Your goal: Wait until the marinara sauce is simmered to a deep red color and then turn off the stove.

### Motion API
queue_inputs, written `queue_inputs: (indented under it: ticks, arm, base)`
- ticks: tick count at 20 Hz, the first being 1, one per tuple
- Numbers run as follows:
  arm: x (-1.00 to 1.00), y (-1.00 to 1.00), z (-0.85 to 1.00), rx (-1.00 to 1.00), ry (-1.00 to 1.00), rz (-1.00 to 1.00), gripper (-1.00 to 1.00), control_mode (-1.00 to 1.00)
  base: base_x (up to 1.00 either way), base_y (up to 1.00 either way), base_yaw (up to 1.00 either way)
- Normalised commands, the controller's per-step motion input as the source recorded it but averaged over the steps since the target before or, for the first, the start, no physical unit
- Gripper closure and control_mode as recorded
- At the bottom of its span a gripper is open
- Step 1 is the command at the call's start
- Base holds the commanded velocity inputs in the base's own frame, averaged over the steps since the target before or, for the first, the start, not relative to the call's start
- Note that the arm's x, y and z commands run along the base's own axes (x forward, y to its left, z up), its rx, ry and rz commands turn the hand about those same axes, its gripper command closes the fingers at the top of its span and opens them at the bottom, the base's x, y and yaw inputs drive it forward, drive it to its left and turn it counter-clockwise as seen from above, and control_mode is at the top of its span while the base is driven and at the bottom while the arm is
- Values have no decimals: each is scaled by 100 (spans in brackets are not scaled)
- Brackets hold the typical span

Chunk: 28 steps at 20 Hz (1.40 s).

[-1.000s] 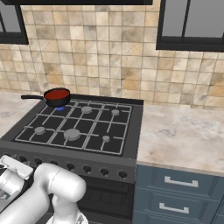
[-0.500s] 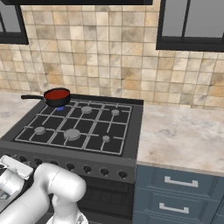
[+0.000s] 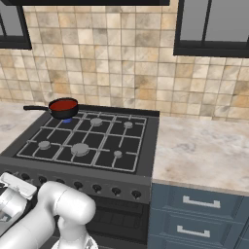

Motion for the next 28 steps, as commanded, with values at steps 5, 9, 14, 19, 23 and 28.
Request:
queue_inputs:
  ticks: [5, 9, 14, 19, 23, 28]
  arm:
    - [0, 0, 0, 0, 0, 0, 100, -100]
    - [0, 0, 0, 0, -2, 0, 100, -100]
    - [0, -20, -1, 6, -1, 0, 100, -100]
    - [0, -37, -10, 16, 0, 0, 100, -100]
    - [1, -31, -5, 19, 0, 0, 100, -100]
    - [5, -4, -2, 15, 2, -4, 100, -100]
  base:
    - [0, 0, 0]
    - [0, 0, 0]
    - [0, 0, 0]
    - [0, 0, 0]
    - [0, 0, 0]
    - [0, 0, 0]
